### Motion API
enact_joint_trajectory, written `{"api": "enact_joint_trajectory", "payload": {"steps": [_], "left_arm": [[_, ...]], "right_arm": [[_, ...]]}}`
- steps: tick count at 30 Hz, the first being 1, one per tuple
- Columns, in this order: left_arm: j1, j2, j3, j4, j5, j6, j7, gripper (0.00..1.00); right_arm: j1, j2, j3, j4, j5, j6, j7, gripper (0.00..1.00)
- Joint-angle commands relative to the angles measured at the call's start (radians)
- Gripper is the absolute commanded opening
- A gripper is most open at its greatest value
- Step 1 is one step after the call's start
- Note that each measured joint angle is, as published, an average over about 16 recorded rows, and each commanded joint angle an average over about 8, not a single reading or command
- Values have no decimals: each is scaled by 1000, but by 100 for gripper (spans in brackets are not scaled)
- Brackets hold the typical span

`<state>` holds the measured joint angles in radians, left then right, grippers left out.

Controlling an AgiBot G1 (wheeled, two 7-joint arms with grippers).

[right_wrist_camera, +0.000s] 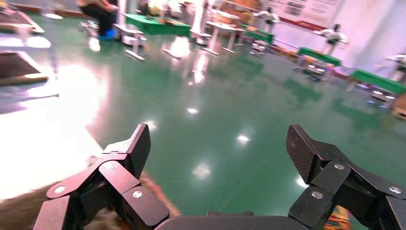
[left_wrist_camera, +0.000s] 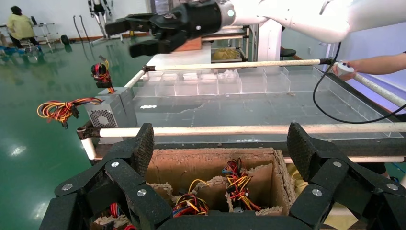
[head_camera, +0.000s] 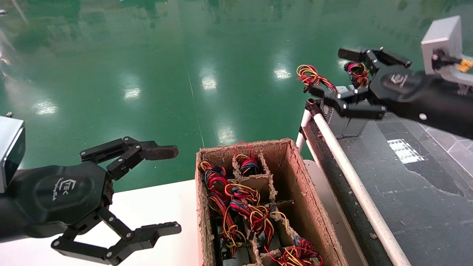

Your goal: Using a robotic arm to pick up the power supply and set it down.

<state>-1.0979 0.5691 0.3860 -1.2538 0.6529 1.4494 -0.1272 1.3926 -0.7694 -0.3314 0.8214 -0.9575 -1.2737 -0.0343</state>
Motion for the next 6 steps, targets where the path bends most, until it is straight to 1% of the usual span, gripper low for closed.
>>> {"api": "enact_joint_trajectory", "payload": {"steps": [1, 3, 6], "left_arm": [[0, 0, 0, 0, 0, 0, 0, 100], [0, 0, 0, 0, 0, 0, 0, 100], [0, 0, 0, 0, 0, 0, 0, 100]], "right_arm": [[-36, 18, 6, 53, 26, -25, 25, 100], [-65, 33, 11, 95, 47, -46, 46, 100], [-87, 43, 14, 127, 62, -61, 61, 100]]}}
